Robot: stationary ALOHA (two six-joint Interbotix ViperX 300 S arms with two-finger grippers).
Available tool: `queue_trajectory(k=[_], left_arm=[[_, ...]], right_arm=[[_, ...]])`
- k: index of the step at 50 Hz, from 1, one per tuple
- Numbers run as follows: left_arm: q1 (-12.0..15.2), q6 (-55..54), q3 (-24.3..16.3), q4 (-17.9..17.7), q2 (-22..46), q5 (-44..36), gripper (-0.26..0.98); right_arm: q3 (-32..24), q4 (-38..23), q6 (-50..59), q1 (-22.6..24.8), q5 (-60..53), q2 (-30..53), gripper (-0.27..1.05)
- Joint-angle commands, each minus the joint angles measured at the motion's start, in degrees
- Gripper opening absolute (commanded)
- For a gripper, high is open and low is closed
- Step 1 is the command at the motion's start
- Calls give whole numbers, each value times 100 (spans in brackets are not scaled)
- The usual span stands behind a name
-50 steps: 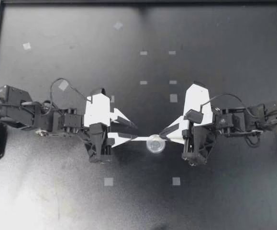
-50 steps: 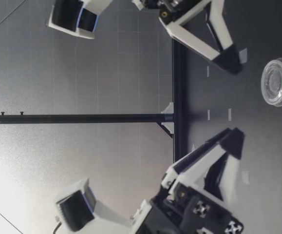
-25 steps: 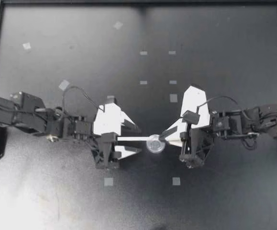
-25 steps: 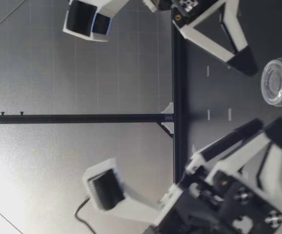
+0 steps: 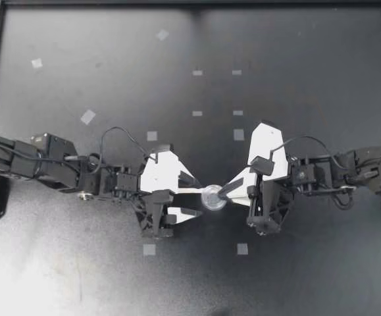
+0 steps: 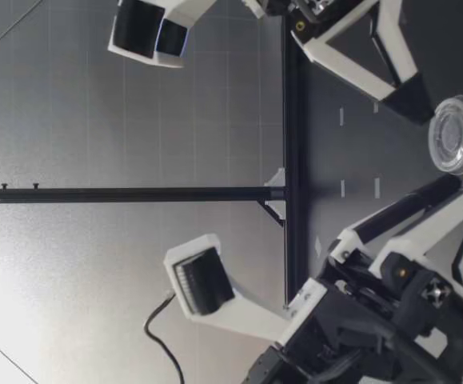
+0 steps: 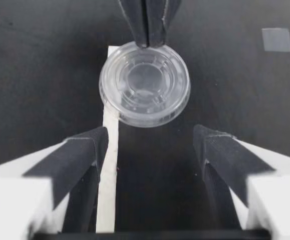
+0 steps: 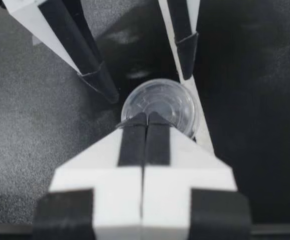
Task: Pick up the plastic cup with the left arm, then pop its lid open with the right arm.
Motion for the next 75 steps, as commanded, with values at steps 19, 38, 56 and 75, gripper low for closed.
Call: queue_trajectory(k=[19,38,56,75], left_arm=[[-9,9,-316,-9,114,-88,65],[0,26,-396,-9,167,-62,65],[0,114,-483,0,237,-35,58],[0,123,-483,0,229,35,23]], right_arm=[[-18,-9,132,123,-62,79,-12],[44,-9,334,149,-202,246,-12],[44,-9,334,158,-229,229,-12],[53,-9,334,149,-211,149,-12]])
